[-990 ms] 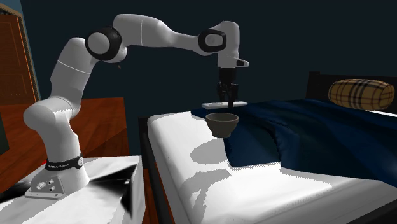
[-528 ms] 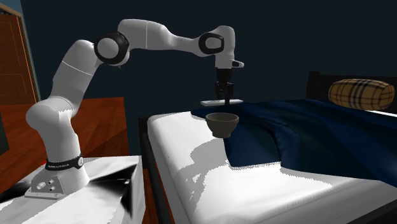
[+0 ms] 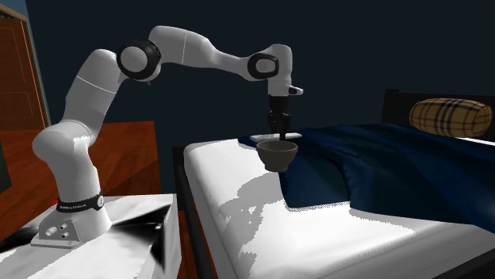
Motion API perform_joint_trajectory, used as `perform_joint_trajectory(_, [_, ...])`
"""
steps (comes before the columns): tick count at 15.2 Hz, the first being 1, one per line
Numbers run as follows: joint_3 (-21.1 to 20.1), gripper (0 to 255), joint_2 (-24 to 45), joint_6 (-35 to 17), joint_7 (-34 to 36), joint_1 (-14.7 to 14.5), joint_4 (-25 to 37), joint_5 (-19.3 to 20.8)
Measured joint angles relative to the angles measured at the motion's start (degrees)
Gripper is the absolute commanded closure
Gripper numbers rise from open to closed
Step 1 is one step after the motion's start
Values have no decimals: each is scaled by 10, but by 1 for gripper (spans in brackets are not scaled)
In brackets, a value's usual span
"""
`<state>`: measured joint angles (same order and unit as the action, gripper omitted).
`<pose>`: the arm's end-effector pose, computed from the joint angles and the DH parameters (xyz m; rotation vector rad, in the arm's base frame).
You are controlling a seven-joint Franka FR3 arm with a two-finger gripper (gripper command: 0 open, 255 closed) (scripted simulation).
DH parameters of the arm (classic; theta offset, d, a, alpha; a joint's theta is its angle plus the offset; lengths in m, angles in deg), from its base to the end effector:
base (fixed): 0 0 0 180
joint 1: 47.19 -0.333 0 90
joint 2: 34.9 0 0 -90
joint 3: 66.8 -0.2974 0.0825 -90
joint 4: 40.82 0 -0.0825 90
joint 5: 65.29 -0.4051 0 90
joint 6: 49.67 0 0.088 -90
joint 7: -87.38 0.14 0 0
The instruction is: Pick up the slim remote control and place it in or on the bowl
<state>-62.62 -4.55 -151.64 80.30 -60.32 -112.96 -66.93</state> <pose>0.7106 0.1252 0.4008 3.1011 0.4426 -0.0119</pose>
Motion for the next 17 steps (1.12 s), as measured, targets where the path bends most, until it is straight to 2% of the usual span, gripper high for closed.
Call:
perform_joint_trajectory(5, [0, 255, 2, -35, 0, -1, -33, 0])
perform_joint_trajectory(10, [0, 255, 3, -37, 0, -1, -34, 0])
perform_joint_trajectory(11, [0, 0, 3, -37, 0, -1, -34, 0])
perform_joint_trajectory(17, [0, 0, 3, -37, 0, -1, -33, 0])
